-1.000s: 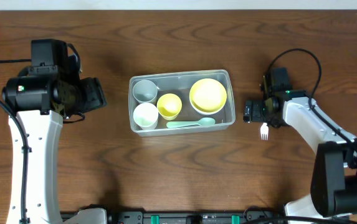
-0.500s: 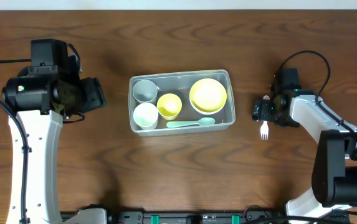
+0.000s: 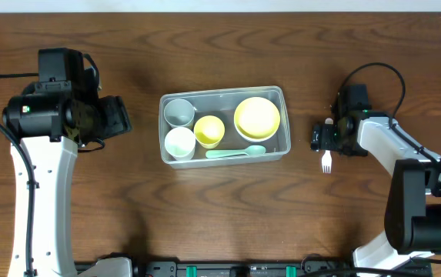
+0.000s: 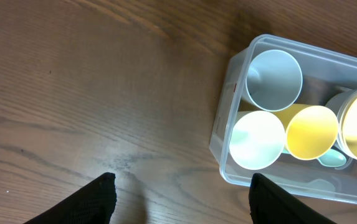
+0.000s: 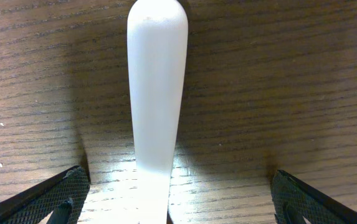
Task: Pack container
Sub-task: 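Move right gripper to the white fork and grasp its handle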
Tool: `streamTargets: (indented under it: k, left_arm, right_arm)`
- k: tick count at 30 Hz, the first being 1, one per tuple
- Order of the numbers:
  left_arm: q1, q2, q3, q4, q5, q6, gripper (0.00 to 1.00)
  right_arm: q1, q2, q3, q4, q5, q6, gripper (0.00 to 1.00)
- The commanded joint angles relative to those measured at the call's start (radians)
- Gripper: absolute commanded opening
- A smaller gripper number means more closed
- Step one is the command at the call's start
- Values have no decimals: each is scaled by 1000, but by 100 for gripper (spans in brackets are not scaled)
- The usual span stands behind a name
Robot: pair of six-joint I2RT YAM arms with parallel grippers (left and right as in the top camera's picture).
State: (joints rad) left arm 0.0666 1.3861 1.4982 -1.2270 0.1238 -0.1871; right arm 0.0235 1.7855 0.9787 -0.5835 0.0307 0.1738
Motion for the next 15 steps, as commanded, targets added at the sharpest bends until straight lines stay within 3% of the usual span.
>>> streamTargets:
  k: [1, 5, 15]
  left_arm:
    - [4, 0, -5, -3, -15, -6, 69]
    - [4, 0, -5, -3, -15, -5, 69]
    - [4, 0, -5, -4, -15, -6, 69]
  right_arm:
    - [-3, 70, -12, -11, -19, -23, 94]
    - [-3, 83, -12, -13, -21, -23, 88]
    - [-3, 83, -12, -23, -21, -22, 62]
